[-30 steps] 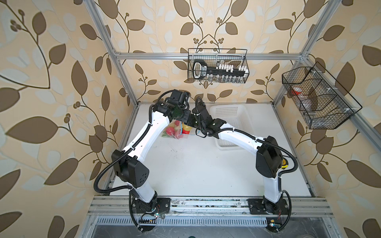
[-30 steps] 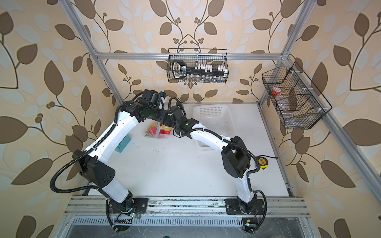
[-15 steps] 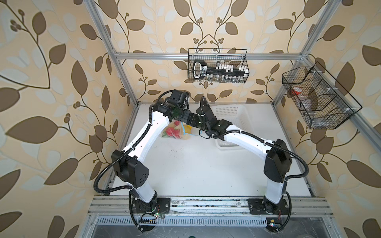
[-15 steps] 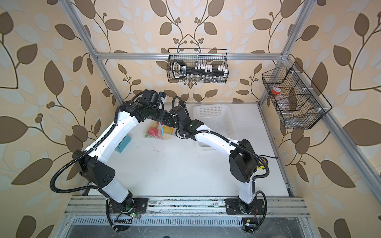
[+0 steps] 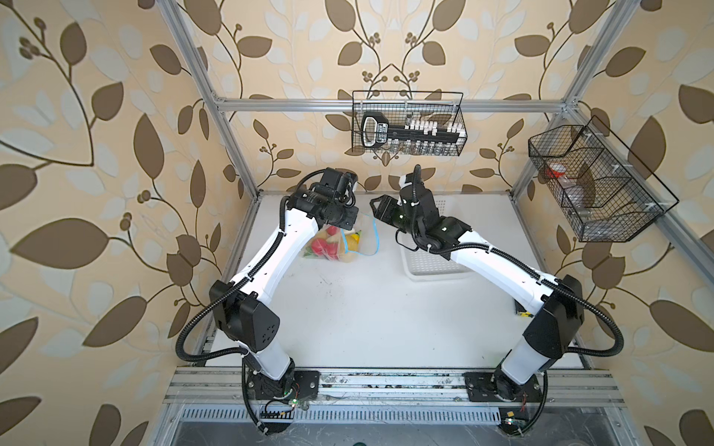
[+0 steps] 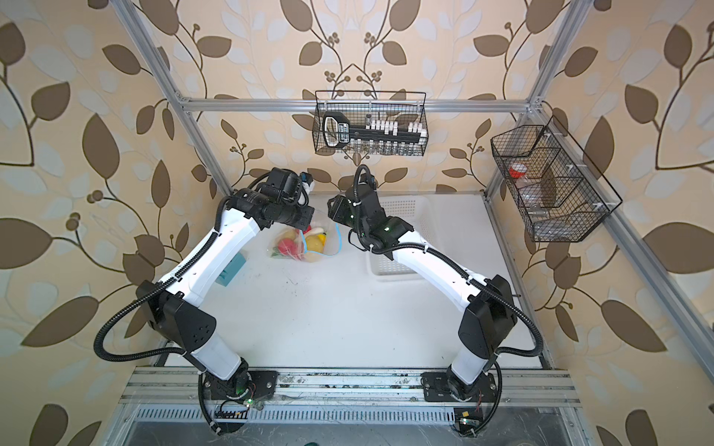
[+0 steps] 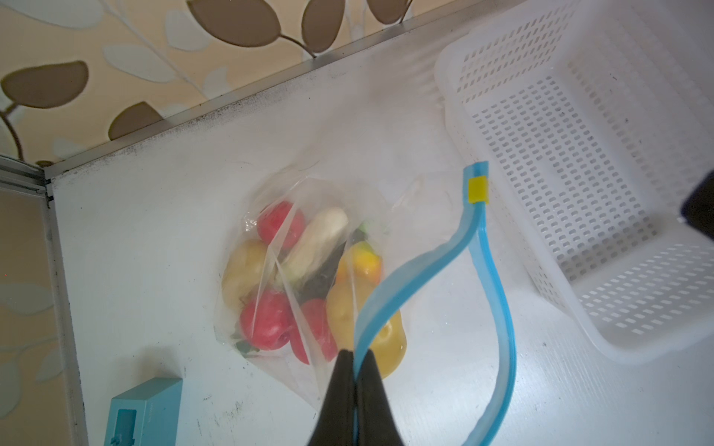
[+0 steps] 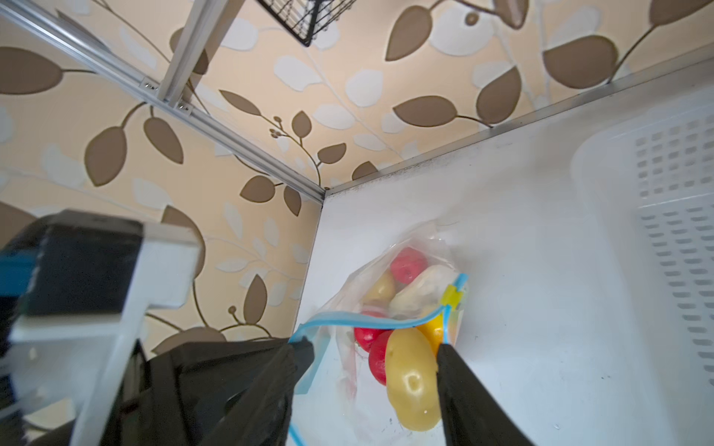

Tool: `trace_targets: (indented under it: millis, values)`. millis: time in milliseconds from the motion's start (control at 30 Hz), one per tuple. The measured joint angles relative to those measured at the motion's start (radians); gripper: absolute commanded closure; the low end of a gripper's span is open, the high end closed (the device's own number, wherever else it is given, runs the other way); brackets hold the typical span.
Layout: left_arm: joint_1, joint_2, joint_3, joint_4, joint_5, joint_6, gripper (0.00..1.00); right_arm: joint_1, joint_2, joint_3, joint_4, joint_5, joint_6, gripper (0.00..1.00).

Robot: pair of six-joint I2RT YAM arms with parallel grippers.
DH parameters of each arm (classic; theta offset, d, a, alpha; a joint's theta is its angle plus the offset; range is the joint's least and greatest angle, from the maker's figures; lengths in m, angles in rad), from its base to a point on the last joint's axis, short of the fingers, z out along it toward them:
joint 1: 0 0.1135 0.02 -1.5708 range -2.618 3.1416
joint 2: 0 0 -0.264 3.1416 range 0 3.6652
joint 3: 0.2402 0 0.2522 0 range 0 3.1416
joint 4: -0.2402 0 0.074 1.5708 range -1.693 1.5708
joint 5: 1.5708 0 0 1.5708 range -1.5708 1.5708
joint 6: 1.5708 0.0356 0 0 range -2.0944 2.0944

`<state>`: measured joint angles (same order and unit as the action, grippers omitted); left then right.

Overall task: Place the food in the zip-top bag and seal the zipper
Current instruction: 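Lower the potato into the bag and open the right gripper, then move the right gripper to the blue zipper edge and close on it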

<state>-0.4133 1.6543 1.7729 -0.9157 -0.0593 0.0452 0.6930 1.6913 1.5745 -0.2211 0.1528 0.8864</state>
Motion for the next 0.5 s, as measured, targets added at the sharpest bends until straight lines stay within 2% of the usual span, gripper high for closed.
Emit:
trace_targets:
  millis: [267,500]
  values:
    - [0.000,0.000,0.000,0.000,0.006,0.000,1.00,-0.060,0.035,-0.018,-0.024,-0.079,0.050,0.55]
    - [0.000,0.000,0.000,0.000,0.007,0.000,1.00,-0.081,0.125,-0.008,-0.046,-0.143,0.089,0.58]
